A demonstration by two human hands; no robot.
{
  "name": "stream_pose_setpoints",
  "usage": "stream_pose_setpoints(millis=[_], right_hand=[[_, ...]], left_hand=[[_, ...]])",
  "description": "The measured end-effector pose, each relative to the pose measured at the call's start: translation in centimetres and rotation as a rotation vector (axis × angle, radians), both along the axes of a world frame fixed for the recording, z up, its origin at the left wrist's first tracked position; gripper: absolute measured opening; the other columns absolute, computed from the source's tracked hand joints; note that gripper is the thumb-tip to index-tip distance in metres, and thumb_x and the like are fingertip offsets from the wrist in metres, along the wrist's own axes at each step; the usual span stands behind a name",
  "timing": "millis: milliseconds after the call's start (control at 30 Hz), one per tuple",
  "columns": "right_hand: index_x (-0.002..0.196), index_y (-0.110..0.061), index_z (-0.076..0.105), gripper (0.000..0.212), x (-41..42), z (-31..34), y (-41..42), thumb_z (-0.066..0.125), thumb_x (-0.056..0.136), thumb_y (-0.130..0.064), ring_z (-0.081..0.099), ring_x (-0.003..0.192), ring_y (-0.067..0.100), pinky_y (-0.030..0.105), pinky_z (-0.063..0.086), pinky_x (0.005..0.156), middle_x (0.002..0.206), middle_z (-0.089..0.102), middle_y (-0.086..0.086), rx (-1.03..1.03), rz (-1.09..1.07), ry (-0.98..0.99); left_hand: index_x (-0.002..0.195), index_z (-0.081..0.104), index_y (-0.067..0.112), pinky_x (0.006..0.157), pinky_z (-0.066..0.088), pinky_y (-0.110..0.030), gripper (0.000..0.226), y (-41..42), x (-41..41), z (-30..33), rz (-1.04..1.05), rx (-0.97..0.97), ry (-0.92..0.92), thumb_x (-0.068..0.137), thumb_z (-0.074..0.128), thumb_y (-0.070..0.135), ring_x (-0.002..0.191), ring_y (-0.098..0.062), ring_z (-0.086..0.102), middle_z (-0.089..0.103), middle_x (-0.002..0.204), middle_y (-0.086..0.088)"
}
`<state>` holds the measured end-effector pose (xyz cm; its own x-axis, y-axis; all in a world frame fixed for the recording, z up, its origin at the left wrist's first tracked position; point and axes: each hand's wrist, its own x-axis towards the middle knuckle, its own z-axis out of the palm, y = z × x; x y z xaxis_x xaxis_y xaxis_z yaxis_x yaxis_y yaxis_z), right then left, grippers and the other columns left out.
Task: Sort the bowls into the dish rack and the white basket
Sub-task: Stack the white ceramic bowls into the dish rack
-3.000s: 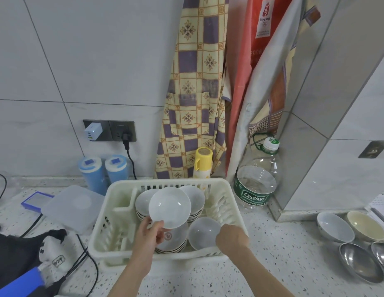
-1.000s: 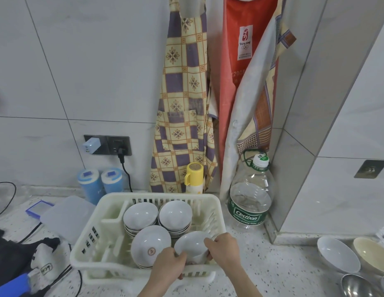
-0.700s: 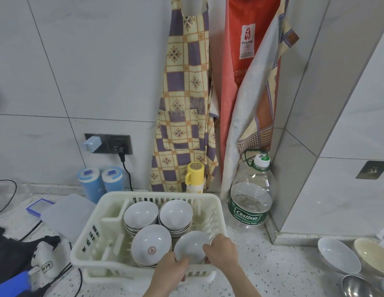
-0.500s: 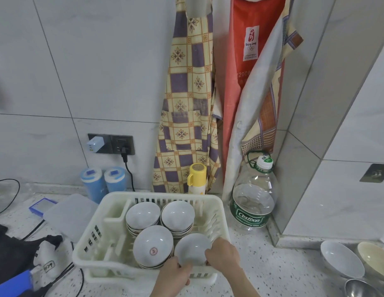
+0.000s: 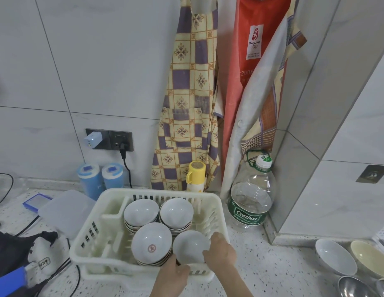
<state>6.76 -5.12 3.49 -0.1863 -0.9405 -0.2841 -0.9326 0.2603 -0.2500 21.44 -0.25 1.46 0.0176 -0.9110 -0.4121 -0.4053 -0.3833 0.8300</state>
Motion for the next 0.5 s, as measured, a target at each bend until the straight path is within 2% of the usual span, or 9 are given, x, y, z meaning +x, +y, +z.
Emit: stream_pose_setpoints(millis=[100, 200, 300, 400, 500], right_hand=[[0.134, -0.018, 0.045, 0.043, -0.1, -0.1, -0.1, 0.053, 0.095, -0.032, 0.062, 0.111, 0.017, 0.027, 0.049, 0.086, 0.126, 0.060, -0.002, -0.009, 0.024, 0.002], [0.134, -0.018, 0.045, 0.042, 0.1, -0.1, -0.2, 0.054, 0.095, -0.034, 0.062, 0.112, 0.018, 0.027, 0.050, 0.086, 0.127, 0.059, -0.001, -0.001, 0.030, 0.034], [0.131, -0.017, 0.045, 0.046, 0.3, -0.1, -0.3, 0.058, 0.093, -0.039, 0.063, 0.109, 0.017, 0.026, 0.049, 0.082, 0.124, 0.060, -0.001, 0.020, 0.023, 0.064], [0.130, -0.016, 0.045, 0.048, 0.5, -0.1, -0.4, 0.062, 0.091, -0.038, 0.064, 0.106, 0.017, 0.025, 0.048, 0.077, 0.121, 0.061, -0.001, 0.031, 0.007, 0.081], [0.128, -0.016, 0.046, 0.047, 0.6, -0.3, -0.5, 0.064, 0.089, -0.035, 0.064, 0.107, 0.018, 0.025, 0.048, 0.079, 0.120, 0.062, -0.001, 0.027, -0.012, 0.083]], left_hand=[[0.127, 0.055, 0.028, 0.070, 0.045, -0.016, 0.038, 0.2, 0.2, -0.2, -0.032, -0.030, -0.004, 0.089, 0.054, 0.025, 0.088, -0.017, 0.069, 0.061, 0.093, 0.012], [0.130, 0.052, 0.031, 0.080, 0.047, -0.023, 0.039, 0.3, 0.4, 0.2, -0.087, -0.032, 0.013, 0.091, 0.053, 0.028, 0.099, -0.019, 0.066, 0.060, 0.107, 0.014], [0.130, 0.054, 0.028, 0.080, 0.049, -0.023, 0.038, 0.4, 0.8, 0.3, -0.116, -0.033, 0.028, 0.092, 0.053, 0.027, 0.095, -0.018, 0.066, 0.060, 0.105, 0.013], [0.128, 0.056, 0.024, 0.065, 0.048, -0.016, 0.037, 0.2, 1.0, 0.0, -0.131, -0.026, 0.060, 0.091, 0.054, 0.025, 0.084, -0.013, 0.063, 0.060, 0.099, 0.011], [0.130, 0.055, 0.025, 0.068, 0.055, -0.023, 0.042, -0.1, 1.1, -0.2, -0.150, -0.009, 0.096, 0.088, 0.054, 0.025, 0.087, -0.013, 0.061, 0.064, 0.109, 0.008]])
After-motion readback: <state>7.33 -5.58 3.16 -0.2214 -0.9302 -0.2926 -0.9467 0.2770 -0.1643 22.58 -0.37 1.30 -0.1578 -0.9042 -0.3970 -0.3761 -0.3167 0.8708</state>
